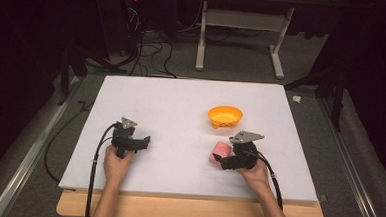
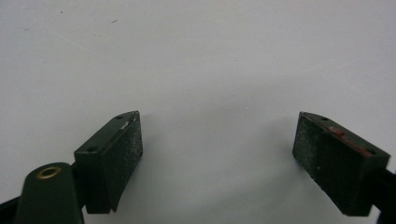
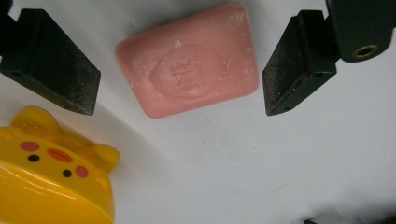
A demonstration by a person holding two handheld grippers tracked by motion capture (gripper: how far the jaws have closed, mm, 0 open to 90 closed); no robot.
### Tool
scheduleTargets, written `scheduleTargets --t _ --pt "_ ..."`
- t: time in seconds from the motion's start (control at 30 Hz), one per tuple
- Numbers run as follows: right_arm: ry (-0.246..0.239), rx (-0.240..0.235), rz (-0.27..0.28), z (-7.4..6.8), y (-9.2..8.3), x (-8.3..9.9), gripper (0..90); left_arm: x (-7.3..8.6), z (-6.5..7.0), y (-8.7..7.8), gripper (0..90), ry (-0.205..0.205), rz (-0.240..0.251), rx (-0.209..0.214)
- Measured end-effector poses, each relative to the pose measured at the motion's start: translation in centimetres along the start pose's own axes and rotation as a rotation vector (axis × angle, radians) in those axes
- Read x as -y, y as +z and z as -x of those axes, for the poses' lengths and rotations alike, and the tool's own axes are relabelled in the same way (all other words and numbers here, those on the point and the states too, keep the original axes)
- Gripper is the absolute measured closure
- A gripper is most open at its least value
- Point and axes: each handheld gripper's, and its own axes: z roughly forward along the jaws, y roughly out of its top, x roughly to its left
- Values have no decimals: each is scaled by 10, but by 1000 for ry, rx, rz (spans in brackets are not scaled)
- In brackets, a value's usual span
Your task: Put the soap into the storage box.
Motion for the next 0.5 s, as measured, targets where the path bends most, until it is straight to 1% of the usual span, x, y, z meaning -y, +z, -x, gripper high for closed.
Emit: scheduleTargets --t 0.17,0.3,0.47,0.5 --pt "-15 -13 -8 -2 8 -2 119 0 0 0 163 0 0 0" --pt "-24 -4 -24 -2 12 -3 119 0 0 0 163 0 0 0" --pt "-28 -17 -37 -1 17 -1 118 0 0 0 163 0 0 0" --pt "-29 -27 -37 0 19 -1 118 0 0 0 163 0 0 0"
